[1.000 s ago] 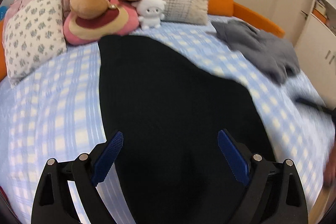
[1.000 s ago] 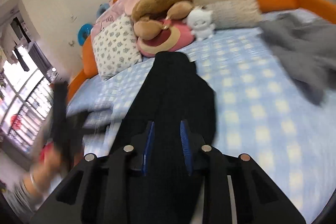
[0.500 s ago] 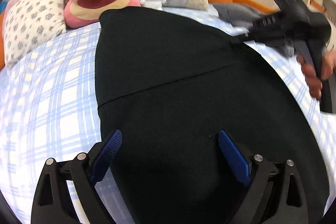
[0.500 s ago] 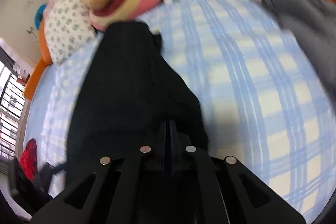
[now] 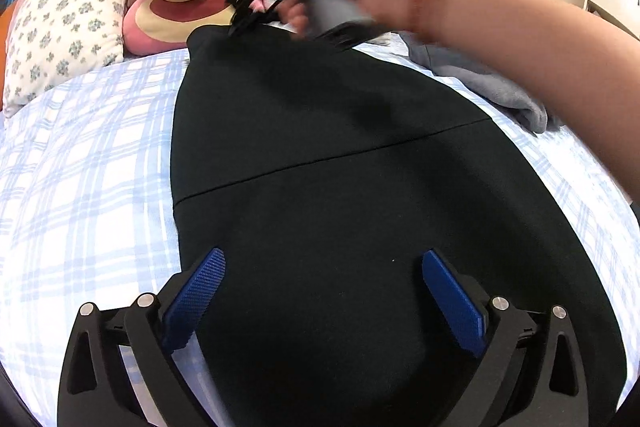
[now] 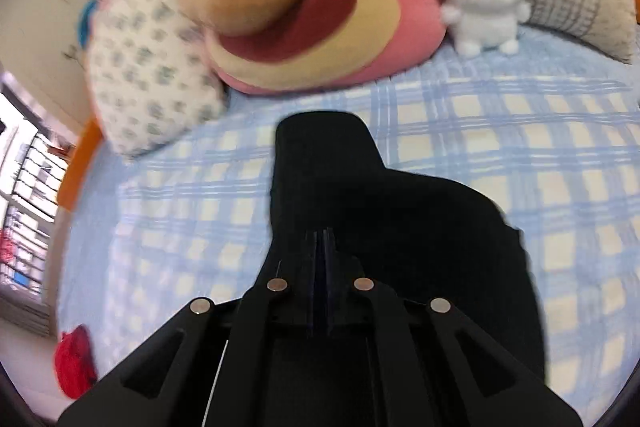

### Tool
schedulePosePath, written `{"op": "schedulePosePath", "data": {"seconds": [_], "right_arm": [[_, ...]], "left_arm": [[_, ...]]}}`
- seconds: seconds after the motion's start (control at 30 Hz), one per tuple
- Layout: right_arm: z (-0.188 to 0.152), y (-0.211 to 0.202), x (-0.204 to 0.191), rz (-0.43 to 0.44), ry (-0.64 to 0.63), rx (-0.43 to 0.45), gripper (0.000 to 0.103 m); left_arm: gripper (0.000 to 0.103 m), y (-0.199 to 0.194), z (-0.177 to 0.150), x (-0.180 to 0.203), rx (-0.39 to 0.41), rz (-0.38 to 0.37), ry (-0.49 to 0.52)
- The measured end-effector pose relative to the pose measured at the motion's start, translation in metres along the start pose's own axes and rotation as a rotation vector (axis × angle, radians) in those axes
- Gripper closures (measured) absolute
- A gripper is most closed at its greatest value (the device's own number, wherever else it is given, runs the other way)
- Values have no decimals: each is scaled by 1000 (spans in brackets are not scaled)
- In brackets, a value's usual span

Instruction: Fold large clothes

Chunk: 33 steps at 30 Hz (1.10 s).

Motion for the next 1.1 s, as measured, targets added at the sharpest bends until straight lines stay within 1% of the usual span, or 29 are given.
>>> {"op": "schedulePosePath", "data": {"seconds": [0.03,0.07,0.1,0.13,0.17,0.23,0.27,0.33,0.4,0.43,0.5,0.53,0.6,0.63,0.7,0.73,0.77,0.8,0.87,0.93,0.97,1.0,1.03,1.07,1.1], "right_arm": [[-1,17,4,-49,-1,-24,98],[-5,31,9,-88,-4,-59,101],[-12,44,18,-151,-12,-92,101],[-15,48,19,-157,-15,-94,101],[-15,47,20,-146,-7,-69,101],[-17,35,17,-104,10,-55,97],[-19,24,14,-88,-1,-50,97],[-25,-13,6,-51,-41,-21,97],[-41,-59,-2,-17,-83,3,97],[-57,-92,-3,5,-110,11,97],[-87,-141,2,17,-137,26,97],[-107,-170,11,17,-136,36,97],[-136,-210,29,21,-124,52,97],[-155,-233,43,2,-118,69,97],[-192,-263,66,-21,-114,75,97],[-207,-271,74,-19,-105,73,97],[-224,-275,80,-6,-97,57,97],[-242,-276,84,0,-90,33,97],[-281,-269,96,11,-70,-20,97],[-310,-252,106,12,-42,-79,97],[-324,-241,111,12,-30,-109,98],[-334,-231,116,-2,-19,-119,100],[-339,-227,120,-1,-12,-108,101],[-339,-224,121,3,3,-78,101],[-339,-225,120,-5,9,-63,101]], "left_arm": [[4,0,0,1,2,0,0],[4,-1,0,1,4,-1,-1],[4,-2,-1,2,5,-2,-2],[4,-2,-2,3,6,-2,-2],[4,-2,-2,3,6,-1,-1],[4,-2,-2,3,4,2,2],[4,-1,-2,4,1,4,5],[3,-1,-3,5,-3,7,9],[3,0,-2,7,-10,14,17],[3,0,-2,7,-14,18,21],[3,1,-2,8,-23,26,30],[3,1,-2,8,-26,27,32],[3,1,-1,8,-36,28,40],[3,-2,1,8,-45,20,41],[3,-16,2,12,-71,15,55],[3,-25,1,16,-72,3,60],[3,-38,-3,21,-74,-8,73],[3,-53,-10,28,-78,-3,104],[3,-67,-26,35,-94,6,141],[3,-68,-49,38,-145,35,181],[3,-64,-60,37,-166,59,198],[3,-61,-68,34,-173,69,196],[2,-61,-70,32,-160,64,175],[2,-61,-70,30,-153,57,149],[2,-61,-71,28,-164,49,113]]}}
Point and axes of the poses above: each gripper's, at about its wrist camera, not at the fingertips, and y roughly the way its jaws point, x to its right, z to its top, the point moved 9 cm from there along y, roughly the way its jaws point, and after that the axes turned 3 degrees about x, right-handed, at the moved point
